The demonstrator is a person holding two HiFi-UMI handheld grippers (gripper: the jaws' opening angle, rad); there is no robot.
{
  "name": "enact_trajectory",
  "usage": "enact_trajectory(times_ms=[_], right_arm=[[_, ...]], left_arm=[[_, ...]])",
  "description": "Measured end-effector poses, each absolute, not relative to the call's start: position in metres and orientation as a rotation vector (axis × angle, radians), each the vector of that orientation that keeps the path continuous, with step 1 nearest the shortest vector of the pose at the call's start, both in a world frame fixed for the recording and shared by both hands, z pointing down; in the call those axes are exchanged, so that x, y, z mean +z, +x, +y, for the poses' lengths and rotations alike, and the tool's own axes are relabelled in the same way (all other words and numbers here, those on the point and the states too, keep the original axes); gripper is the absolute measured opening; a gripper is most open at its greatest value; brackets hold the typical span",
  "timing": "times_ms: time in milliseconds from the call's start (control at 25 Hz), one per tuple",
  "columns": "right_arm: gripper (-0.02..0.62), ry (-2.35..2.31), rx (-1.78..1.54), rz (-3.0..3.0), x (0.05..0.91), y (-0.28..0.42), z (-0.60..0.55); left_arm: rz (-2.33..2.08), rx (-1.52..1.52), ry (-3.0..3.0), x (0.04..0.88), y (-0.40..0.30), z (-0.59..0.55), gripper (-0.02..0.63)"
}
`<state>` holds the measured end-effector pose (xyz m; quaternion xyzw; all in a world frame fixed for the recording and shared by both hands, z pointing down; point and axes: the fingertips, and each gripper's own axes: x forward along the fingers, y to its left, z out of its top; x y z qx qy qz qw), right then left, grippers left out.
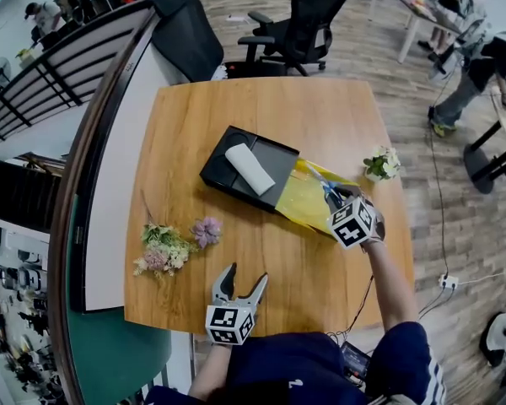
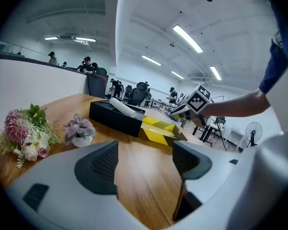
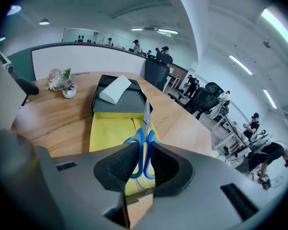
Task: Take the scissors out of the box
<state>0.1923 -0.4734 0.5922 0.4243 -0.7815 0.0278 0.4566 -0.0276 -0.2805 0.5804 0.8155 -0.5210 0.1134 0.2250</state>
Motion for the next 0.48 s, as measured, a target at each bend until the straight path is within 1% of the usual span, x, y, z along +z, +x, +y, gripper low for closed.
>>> enact_trajectory(times_ms=[480], right_arm=[[0.094, 1.253, -0.008, -2.001, 0.533, 0.187, -0.416]], left_arm=[[-1.34, 0.327, 2.34, 0.575, -0.023, -0.261, 0.35]])
